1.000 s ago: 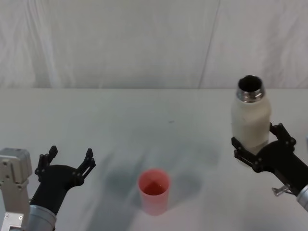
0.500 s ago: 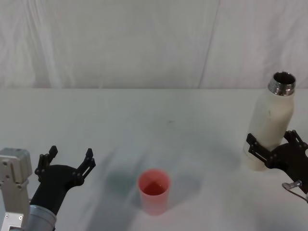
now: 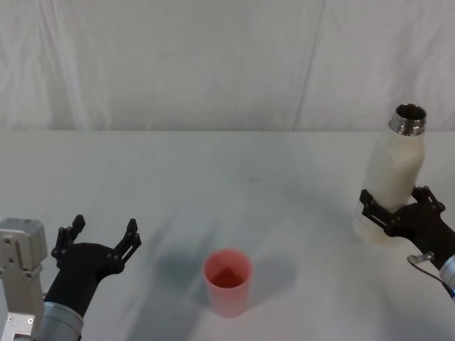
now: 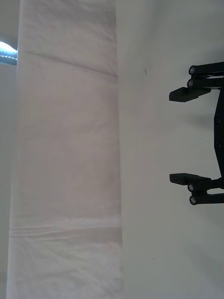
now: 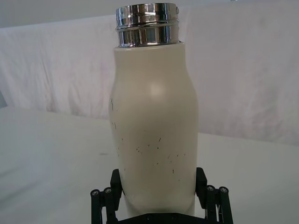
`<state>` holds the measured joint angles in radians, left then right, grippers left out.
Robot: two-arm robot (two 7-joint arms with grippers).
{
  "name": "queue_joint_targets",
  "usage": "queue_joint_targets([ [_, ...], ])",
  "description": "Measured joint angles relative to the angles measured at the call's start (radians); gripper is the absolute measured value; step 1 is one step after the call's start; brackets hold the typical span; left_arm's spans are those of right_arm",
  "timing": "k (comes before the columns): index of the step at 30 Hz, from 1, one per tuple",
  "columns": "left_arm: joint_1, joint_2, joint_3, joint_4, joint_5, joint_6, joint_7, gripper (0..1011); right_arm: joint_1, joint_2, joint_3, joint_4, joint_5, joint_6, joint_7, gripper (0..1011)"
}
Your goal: Grasp the thermos with one hand and pour water into the cup lid.
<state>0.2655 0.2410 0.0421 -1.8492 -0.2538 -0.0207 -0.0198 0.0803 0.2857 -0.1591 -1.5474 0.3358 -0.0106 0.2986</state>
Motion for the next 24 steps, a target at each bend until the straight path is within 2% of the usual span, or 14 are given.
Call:
queue_joint_targets([
  [9, 0.0, 0.0, 0.0, 0.0, 0.0, 0.0, 0.0, 1001, 0.063, -0.026, -0.026, 0.09, -0.013, -0.037, -0.009, 955],
  [24, 0.0, 0.0, 0.0, 0.0, 0.0, 0.0, 0.0, 1001, 0.094, -0.043, -0.037, 0.158, -0.021, -0.056, -0.011, 955],
])
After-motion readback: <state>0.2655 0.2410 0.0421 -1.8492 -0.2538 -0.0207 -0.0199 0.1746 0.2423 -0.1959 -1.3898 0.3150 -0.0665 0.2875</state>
